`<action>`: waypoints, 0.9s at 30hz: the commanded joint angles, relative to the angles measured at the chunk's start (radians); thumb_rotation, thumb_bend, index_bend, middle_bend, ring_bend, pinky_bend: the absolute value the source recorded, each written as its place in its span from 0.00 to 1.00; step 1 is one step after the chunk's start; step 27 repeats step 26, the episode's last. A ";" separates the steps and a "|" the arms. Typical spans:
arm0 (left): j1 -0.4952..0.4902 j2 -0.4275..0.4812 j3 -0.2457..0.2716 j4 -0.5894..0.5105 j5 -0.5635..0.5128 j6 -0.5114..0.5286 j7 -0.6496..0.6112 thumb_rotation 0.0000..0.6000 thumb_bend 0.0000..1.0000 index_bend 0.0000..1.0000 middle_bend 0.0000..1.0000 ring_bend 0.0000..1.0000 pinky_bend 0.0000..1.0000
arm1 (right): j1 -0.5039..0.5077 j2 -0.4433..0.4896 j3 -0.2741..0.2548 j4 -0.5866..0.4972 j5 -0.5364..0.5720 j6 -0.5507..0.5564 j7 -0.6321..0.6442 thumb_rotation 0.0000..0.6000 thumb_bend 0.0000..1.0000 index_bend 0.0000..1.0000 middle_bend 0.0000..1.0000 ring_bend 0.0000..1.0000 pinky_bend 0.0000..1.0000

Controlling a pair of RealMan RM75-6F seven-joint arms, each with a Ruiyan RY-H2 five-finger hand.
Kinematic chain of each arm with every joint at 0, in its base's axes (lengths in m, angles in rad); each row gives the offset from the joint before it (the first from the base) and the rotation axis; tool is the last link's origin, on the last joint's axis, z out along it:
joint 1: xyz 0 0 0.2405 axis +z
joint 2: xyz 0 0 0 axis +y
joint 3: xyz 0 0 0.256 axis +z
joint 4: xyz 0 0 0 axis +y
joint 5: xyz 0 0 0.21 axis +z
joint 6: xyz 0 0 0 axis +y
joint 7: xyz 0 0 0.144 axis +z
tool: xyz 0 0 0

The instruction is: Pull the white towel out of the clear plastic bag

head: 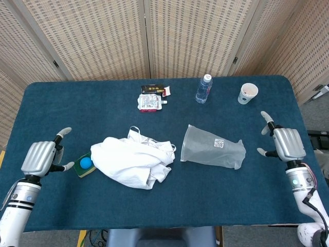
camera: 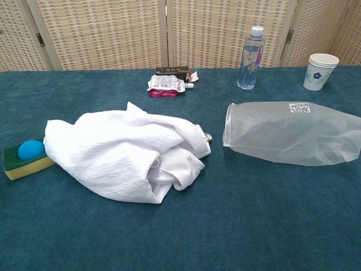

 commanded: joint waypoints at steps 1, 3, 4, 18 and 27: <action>0.032 0.068 0.006 -0.006 0.005 0.017 -0.013 1.00 0.00 0.13 0.52 0.56 0.82 | -0.020 0.030 -0.012 -0.030 -0.023 0.027 -0.013 1.00 0.00 0.06 0.43 0.44 0.66; 0.049 0.095 0.013 -0.009 0.004 0.025 -0.019 1.00 0.00 0.13 0.45 0.49 0.74 | -0.034 0.046 -0.020 -0.045 -0.036 0.042 -0.009 1.00 0.00 0.08 0.43 0.44 0.66; 0.059 0.106 0.017 -0.009 0.006 0.030 -0.022 1.00 0.00 0.13 0.43 0.47 0.71 | -0.042 0.055 -0.025 -0.053 -0.044 0.050 -0.006 1.00 0.00 0.08 0.43 0.44 0.66; 0.241 0.153 0.127 0.061 0.134 0.121 -0.162 1.00 0.06 0.07 0.37 0.42 0.63 | -0.167 0.147 -0.109 -0.124 -0.127 0.150 0.014 1.00 0.00 0.11 0.43 0.44 0.66; 0.249 0.121 0.109 0.066 0.147 0.138 -0.142 1.00 0.06 0.08 0.37 0.42 0.63 | -0.152 0.140 -0.089 -0.106 -0.119 0.128 0.037 1.00 0.00 0.11 0.43 0.44 0.66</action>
